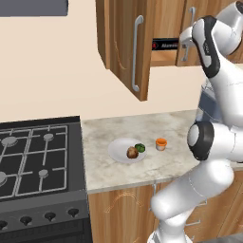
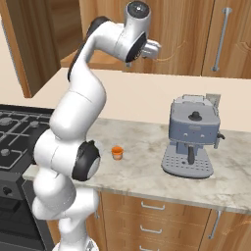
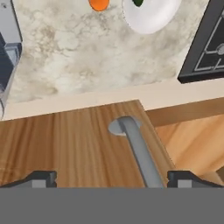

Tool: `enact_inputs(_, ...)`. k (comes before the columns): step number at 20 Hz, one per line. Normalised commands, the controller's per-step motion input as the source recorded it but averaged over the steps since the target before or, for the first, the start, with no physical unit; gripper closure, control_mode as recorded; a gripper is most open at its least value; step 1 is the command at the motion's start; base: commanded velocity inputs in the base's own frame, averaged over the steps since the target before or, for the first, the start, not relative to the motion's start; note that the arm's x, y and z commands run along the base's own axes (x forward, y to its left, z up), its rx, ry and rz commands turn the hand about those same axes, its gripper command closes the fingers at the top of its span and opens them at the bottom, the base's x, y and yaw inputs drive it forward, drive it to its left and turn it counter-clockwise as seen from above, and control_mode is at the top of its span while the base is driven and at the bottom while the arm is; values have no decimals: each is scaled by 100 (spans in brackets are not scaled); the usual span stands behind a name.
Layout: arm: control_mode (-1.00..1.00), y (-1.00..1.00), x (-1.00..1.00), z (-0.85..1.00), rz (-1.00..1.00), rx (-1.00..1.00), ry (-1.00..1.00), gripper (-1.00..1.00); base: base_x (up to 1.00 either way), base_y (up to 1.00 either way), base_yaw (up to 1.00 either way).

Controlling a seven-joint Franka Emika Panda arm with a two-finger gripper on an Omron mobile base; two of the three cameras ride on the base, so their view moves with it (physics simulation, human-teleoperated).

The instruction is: Pick the avocado and bread from the counter and place them on the plate. Then pick the jam from the cabinet and place it next to the plate. Lastly close the cabinet door.

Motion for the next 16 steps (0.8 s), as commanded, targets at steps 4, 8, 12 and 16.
enact_inputs(4,-100,43,-61,0,0,-17,-28,-100,0,0,0)
enact_inputs(8,-100,40,-81,-58,2,-17,-27,-100,0,0,0)
enact_inputs(12,-100,36,-80,-100,7,-20,-23,-100,0,0,0)
enact_inputs(16,-100,30,-65,-62,7,-23,-25,-100,0,0,0)
